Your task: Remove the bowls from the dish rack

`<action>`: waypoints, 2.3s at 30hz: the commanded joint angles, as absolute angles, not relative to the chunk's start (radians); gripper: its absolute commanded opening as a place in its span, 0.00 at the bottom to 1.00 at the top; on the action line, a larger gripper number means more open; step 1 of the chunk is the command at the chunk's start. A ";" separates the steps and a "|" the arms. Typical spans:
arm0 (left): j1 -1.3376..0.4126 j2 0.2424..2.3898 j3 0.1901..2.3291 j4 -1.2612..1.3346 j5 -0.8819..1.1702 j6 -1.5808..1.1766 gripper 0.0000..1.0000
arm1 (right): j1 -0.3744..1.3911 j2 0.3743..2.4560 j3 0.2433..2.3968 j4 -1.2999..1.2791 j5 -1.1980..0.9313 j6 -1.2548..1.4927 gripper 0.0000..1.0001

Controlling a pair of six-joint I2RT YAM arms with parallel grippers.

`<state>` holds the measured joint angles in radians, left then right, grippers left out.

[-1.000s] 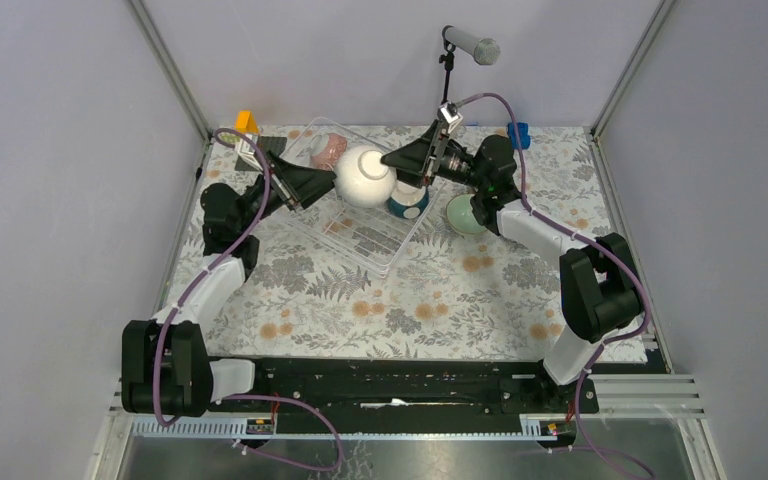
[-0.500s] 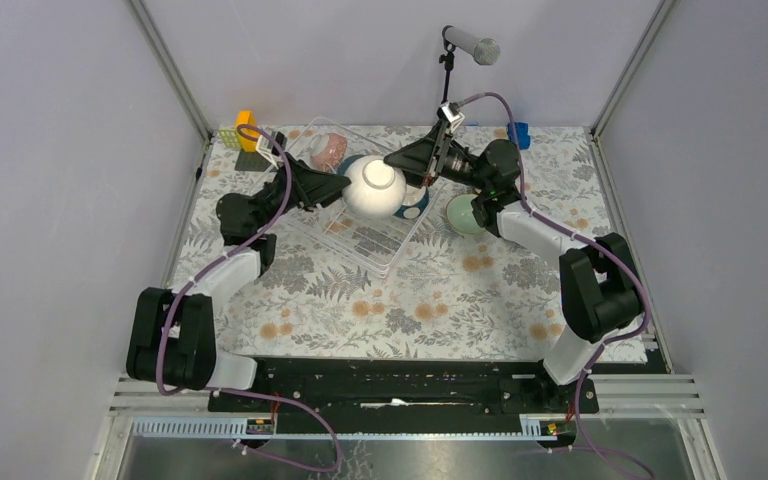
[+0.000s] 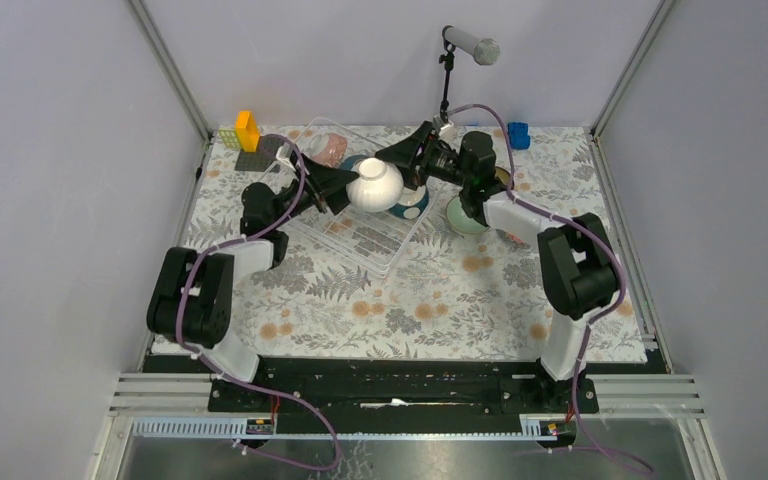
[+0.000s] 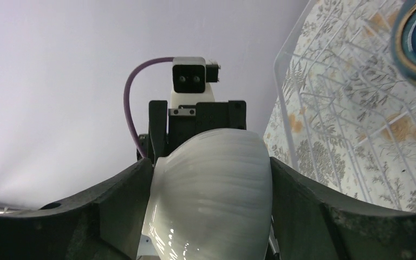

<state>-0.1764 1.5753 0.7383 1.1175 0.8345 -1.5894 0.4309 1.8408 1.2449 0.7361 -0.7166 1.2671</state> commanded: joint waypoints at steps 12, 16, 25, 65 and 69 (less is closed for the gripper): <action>-0.158 1.771 0.823 1.523 0.716 -1.858 0.61 | 0.434 2.041 1.378 0.688 -0.608 1.239 0.50; -0.153 1.772 0.834 1.359 0.692 -1.763 0.61 | 0.434 2.097 1.412 0.633 -0.558 1.224 0.50; -0.168 1.800 0.870 1.086 0.609 -1.580 0.58 | 0.438 2.205 1.534 0.488 -0.452 1.201 0.50; -0.435 1.560 1.270 -0.386 0.003 -0.475 0.62 | 0.553 1.993 1.703 -0.437 -0.112 0.369 0.50; -0.437 1.534 1.250 -0.387 -0.036 -0.469 0.62 | 0.570 2.037 1.753 -0.491 -0.076 0.367 0.44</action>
<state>-0.4362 1.5829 1.2560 -0.3878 0.0284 -0.4984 0.5510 2.0064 1.6722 -0.4232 -0.1493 0.3969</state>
